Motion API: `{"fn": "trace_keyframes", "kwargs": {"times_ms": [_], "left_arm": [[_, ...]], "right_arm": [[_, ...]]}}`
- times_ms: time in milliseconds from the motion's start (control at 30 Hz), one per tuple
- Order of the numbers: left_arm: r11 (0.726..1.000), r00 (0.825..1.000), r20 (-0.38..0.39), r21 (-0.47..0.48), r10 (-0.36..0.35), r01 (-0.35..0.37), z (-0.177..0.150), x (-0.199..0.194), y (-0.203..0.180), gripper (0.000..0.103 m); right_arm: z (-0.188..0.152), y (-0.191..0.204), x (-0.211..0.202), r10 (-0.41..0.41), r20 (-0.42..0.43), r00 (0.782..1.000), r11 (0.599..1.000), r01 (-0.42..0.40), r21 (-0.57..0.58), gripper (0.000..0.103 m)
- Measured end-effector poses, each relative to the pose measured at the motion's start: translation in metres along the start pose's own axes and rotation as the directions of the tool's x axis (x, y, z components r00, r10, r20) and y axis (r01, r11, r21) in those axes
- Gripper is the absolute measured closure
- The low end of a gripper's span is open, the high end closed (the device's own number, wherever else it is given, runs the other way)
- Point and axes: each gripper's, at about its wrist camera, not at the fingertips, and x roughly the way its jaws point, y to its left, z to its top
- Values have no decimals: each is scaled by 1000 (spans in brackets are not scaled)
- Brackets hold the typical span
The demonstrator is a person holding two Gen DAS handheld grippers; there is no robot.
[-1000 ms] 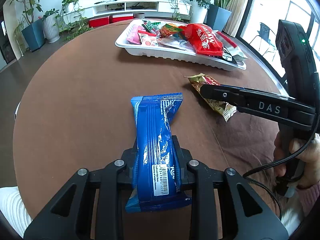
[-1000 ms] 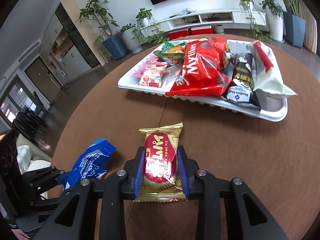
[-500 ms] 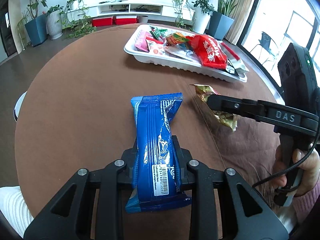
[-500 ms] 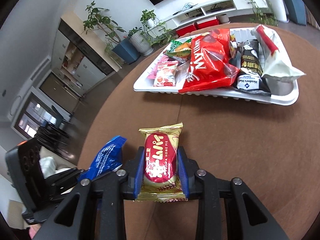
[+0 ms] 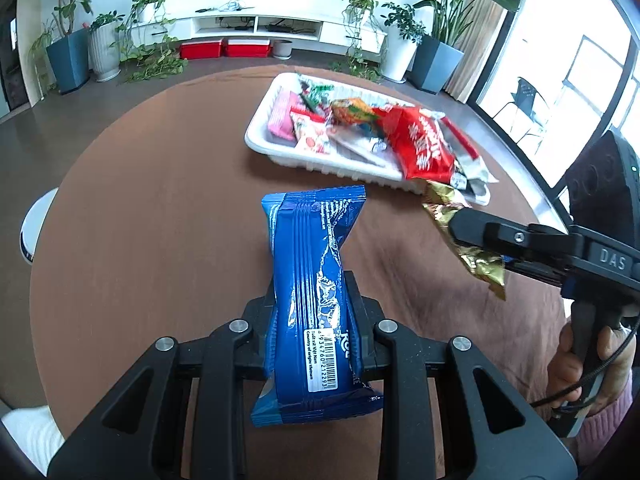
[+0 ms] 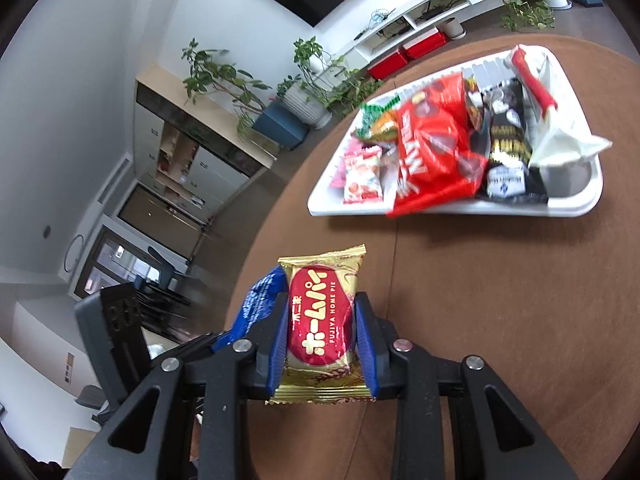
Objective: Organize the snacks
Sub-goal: 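Carry the blue bar and Home Pie packet over the white tray with both grippers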
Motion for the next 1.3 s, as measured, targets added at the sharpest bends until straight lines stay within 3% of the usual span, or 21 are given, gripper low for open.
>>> {"fn": "trace_keyframes", "kwargs": {"times_ms": [200, 467, 867, 1300], "left_arm": [[1000, 1000, 24, 23, -17, 16, 28, 1, -6, 79], [998, 998, 52, 48, -43, 41, 74, 10, -13, 79], [995, 997, 31, 67, -70, 68, 138, 53, -21, 79], [995, 999, 2, 93, -35, 34, 167, 99, -26, 79]], "right_arm": [[27, -2, -21, -11, 87, 996, 1000, 10, 5, 70], [73, -24, -38, -99, 196, 976, 995, 94, 35, 70], [113, -47, -21, -222, 211, 952, 975, 224, 19, 70], [125, -64, -12, -288, 206, 935, 956, 295, -1, 69]]}}
